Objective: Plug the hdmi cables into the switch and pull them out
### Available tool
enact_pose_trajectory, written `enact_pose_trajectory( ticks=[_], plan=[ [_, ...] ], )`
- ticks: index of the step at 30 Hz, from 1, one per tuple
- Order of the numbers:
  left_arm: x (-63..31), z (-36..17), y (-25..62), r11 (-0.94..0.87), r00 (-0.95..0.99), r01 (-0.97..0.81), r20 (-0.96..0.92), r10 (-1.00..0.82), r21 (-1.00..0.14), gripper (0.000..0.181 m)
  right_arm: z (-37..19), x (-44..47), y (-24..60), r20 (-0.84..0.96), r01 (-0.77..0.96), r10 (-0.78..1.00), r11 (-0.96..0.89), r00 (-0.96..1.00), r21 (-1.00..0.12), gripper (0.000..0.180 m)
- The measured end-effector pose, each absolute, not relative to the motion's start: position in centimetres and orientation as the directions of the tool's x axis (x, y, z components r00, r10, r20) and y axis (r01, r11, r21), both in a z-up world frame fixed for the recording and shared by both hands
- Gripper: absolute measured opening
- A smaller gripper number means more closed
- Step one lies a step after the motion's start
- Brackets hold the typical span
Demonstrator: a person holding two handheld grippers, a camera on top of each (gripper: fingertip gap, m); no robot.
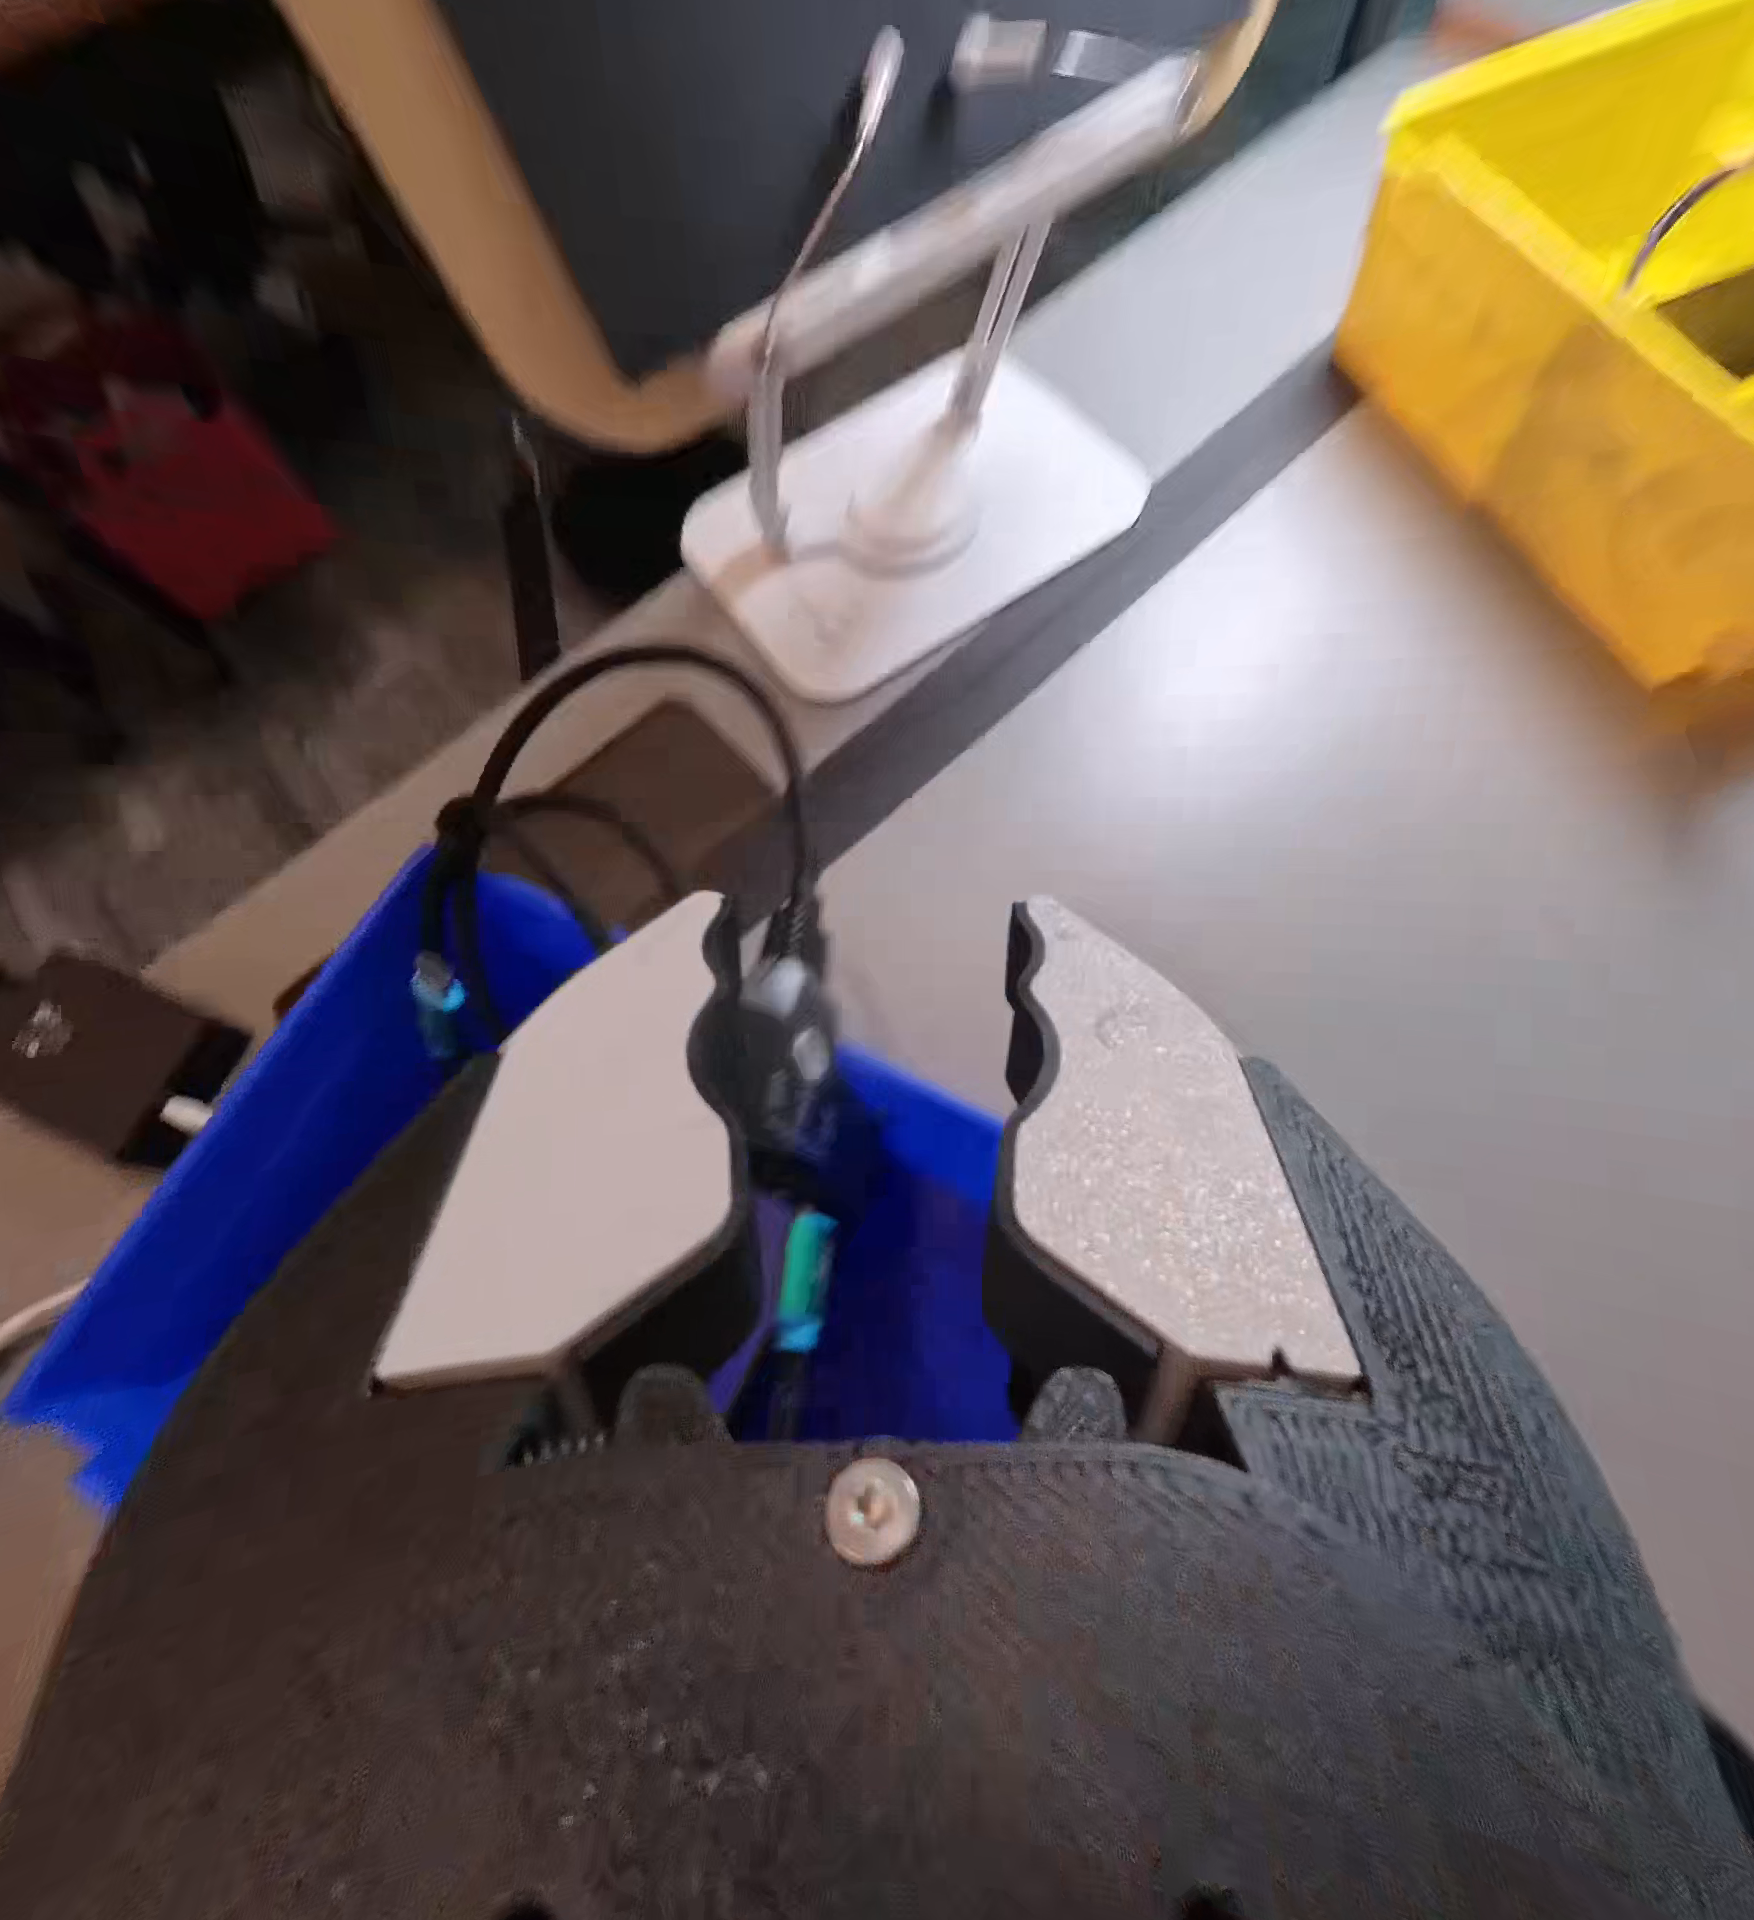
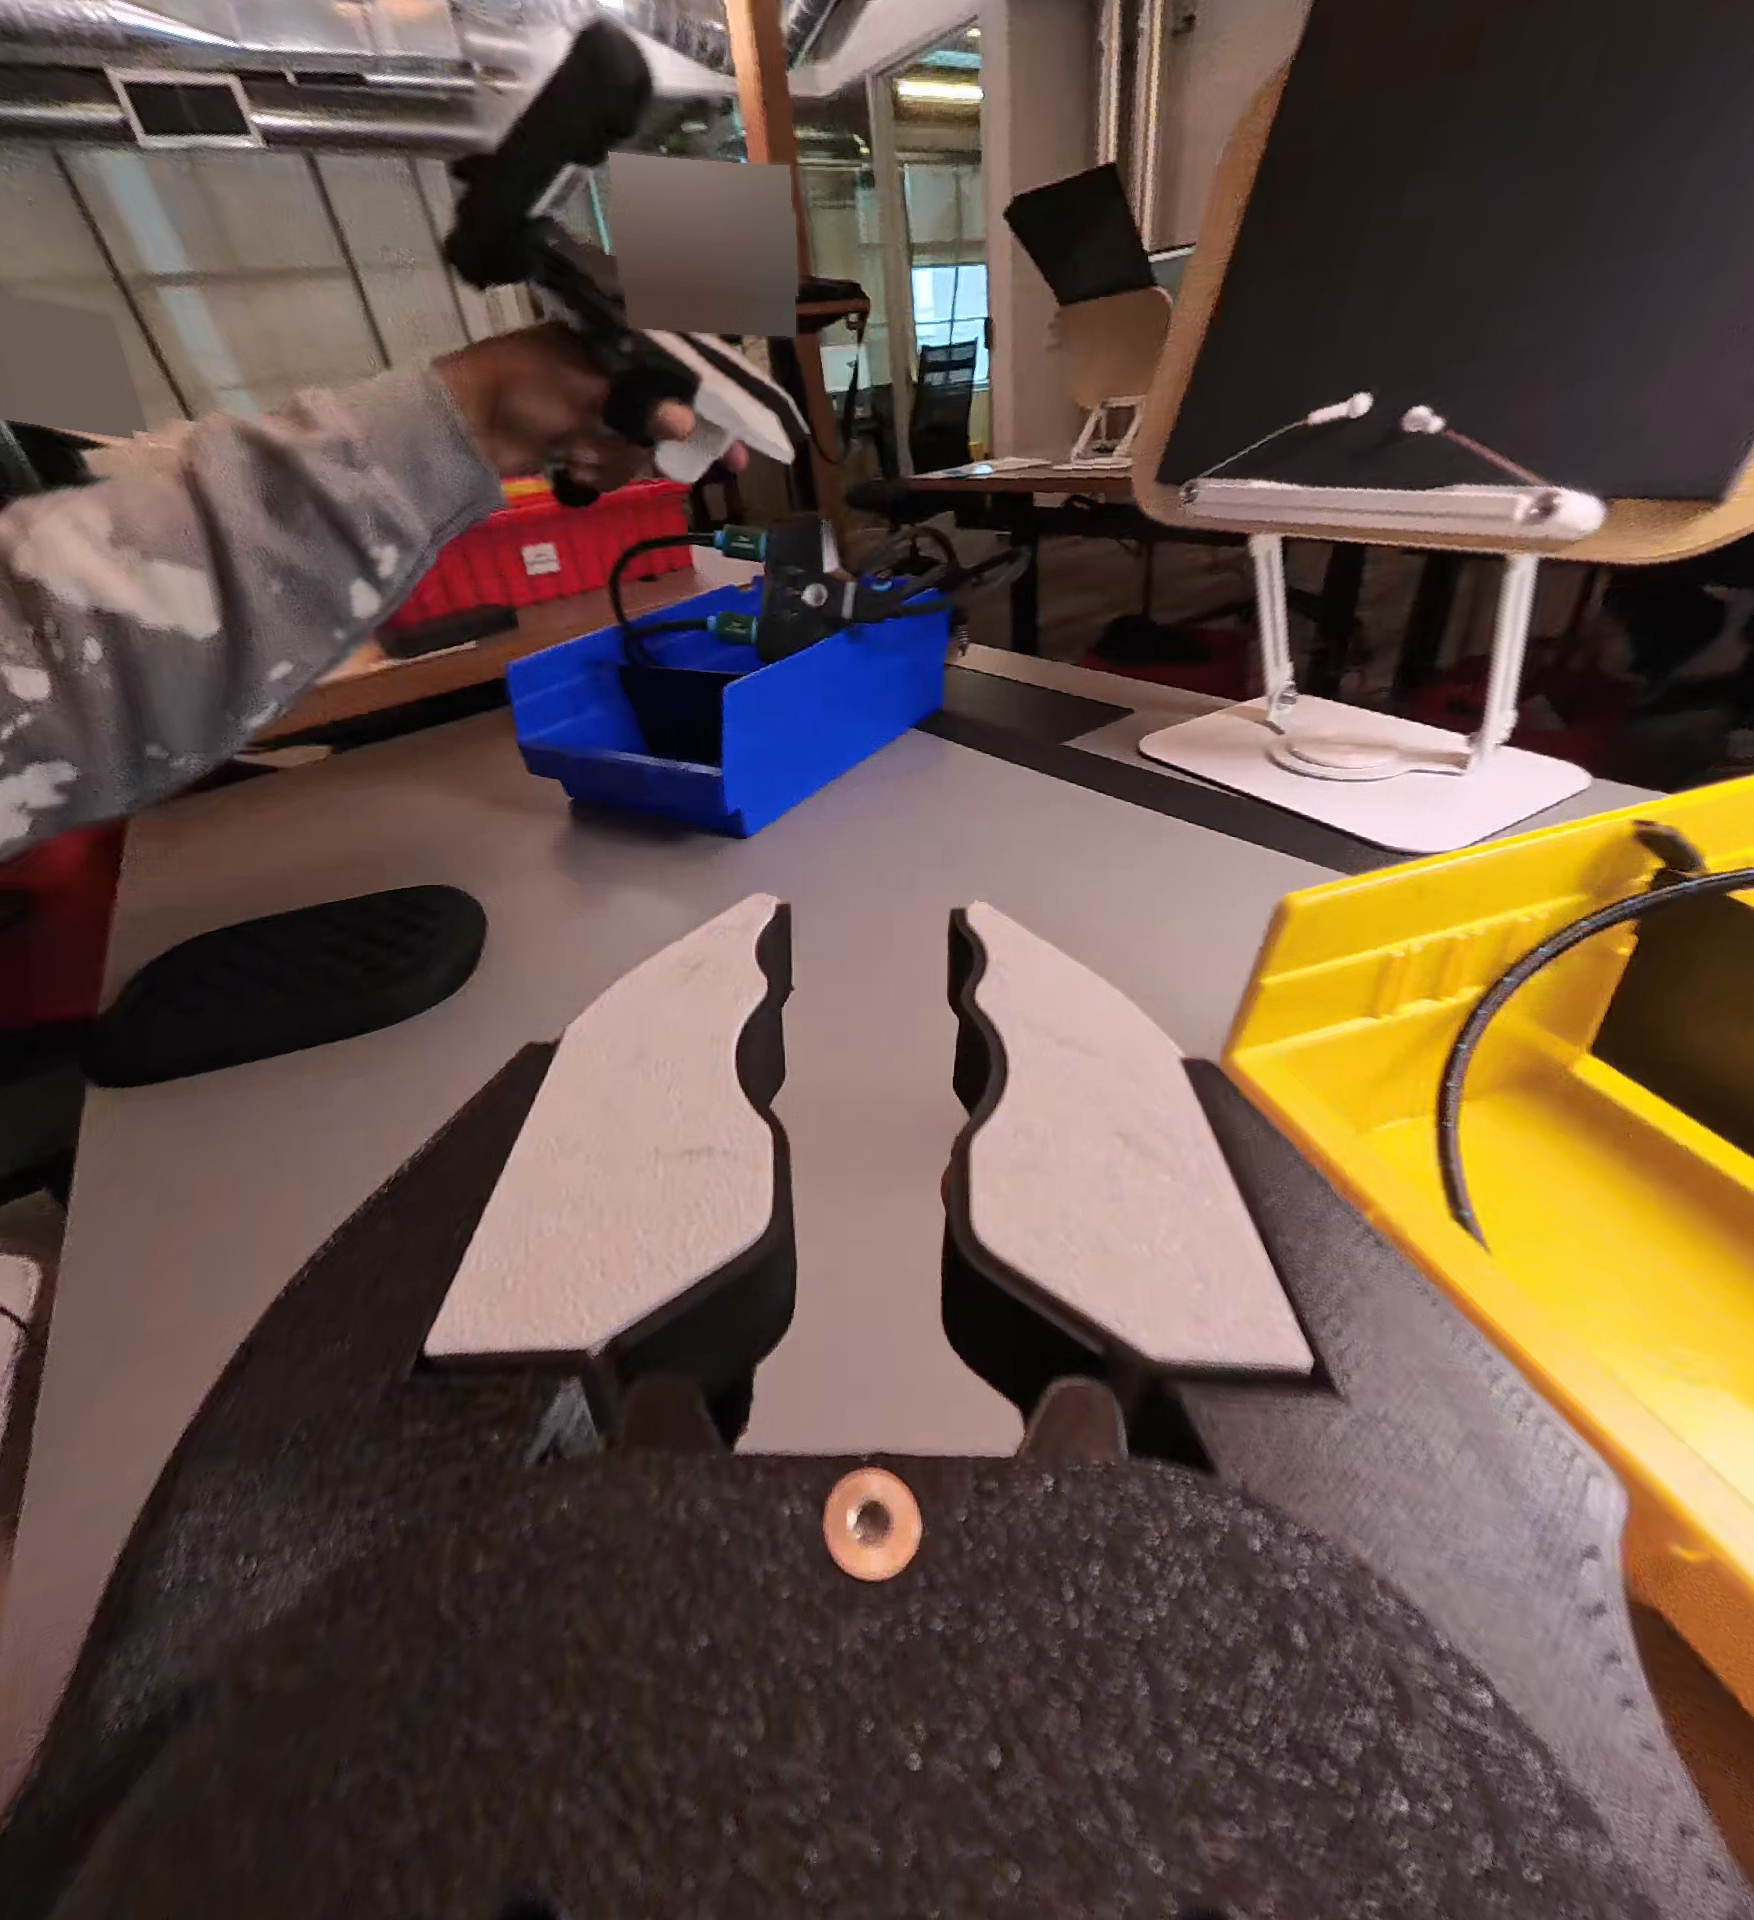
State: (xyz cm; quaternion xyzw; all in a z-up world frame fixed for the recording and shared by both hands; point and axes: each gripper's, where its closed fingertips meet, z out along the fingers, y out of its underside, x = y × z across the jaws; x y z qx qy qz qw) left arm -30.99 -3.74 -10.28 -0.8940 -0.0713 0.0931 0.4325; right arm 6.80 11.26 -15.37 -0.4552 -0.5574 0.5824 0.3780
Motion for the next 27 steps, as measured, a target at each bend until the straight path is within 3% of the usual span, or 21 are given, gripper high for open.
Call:
enact_pose_trajectory(
  ticks=[7, 10, 13, 17, 27],
  plan=[
    [-34.9, -17.6, -6.4, -0.931, 0.966, 0.246, 0.144, 0.214, -0.269, 0.061, -17.7, 6.0, 8.7, -0.102, 0.136, 0.917, -0.052, -0.387, -0.989, 0.030],
    [-34.4, -19.2, -7.3, -0.974, 0.966, 0.196, 0.193, 0.172, -0.114, 0.051, -18.5, 6.1, 8.2, -0.095, 0.160, 0.914, -0.034, -0.395, -0.987, 0.029],
    [-33.8, -19.9, -6.9, -0.987, 0.969, 0.146, 0.208, 0.129, -0.067, 0.030, -19.1, 6.1, 7.9, -0.099, 0.173, 0.909, -0.030, -0.404, -0.984, 0.029],
    [-33.6, -18.8, -6.4, -0.986, 0.975, 0.134, 0.191, 0.112, -0.104, 0.025, -19.5, 6.0, 7.9, -0.096, 0.186, 0.907, -0.020, -0.411, -0.982, 0.028],
    [-32.1, -3.0, -6.3, -0.783, 0.983, 0.162, 0.172, 0.071, -0.601, 0.023, -17.2, 5.3, 7.4, -0.058, 0.140, 0.903, 0.002, -0.425, -0.990, 0.027]
  ],
)
